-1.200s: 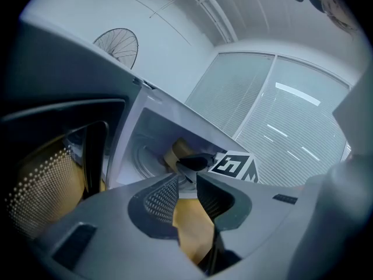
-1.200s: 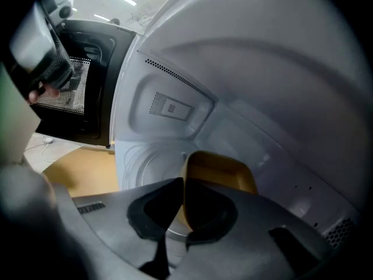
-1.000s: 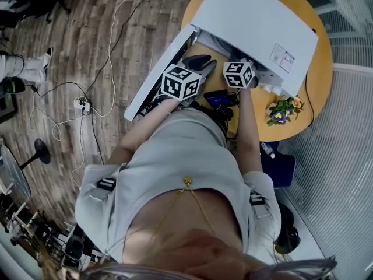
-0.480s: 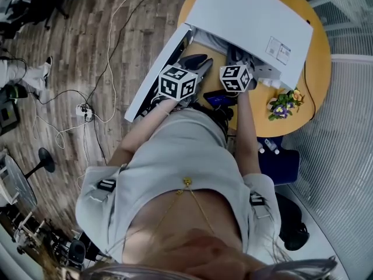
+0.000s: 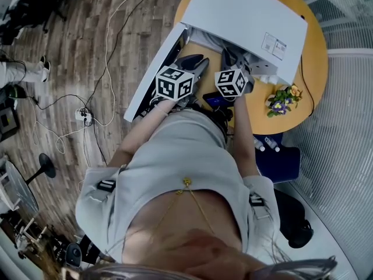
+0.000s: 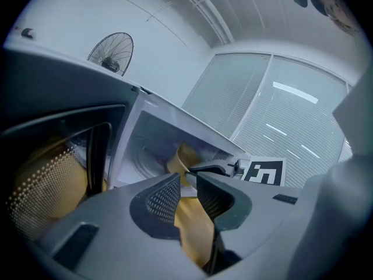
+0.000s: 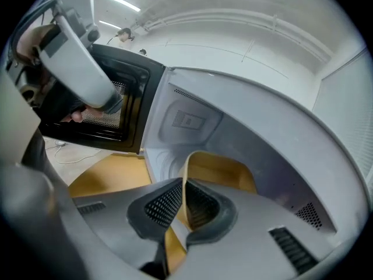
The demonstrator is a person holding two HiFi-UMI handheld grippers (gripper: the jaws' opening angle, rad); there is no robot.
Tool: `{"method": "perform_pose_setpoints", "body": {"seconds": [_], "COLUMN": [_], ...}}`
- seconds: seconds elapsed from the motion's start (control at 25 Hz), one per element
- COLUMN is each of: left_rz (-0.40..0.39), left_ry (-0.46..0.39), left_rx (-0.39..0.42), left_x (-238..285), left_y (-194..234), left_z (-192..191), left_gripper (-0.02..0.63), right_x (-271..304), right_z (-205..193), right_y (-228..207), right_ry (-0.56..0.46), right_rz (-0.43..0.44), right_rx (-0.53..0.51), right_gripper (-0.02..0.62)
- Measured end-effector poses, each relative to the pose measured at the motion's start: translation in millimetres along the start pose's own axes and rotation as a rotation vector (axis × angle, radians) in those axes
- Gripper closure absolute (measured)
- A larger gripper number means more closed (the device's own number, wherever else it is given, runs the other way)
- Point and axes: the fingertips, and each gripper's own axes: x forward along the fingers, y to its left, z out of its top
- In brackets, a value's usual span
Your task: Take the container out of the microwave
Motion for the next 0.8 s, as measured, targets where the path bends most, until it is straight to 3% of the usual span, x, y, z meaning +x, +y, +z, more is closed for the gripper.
{"method": "perform_pose_setpoints", "body": {"seconds": [0.8], "left_rz": [0.018], "left_ry": [0.009], "left_rx": [-0.016], "left_x": [-11], "left_y": [-6], "left_z": [-21], "left_gripper": [0.505], "right_x": [-48], "right_z": [9], "right_y": [39], "right_ry": [-0.040], "right_rz": [0.100], "right_rx": [-0.022], "right_gripper": [0.563]}}
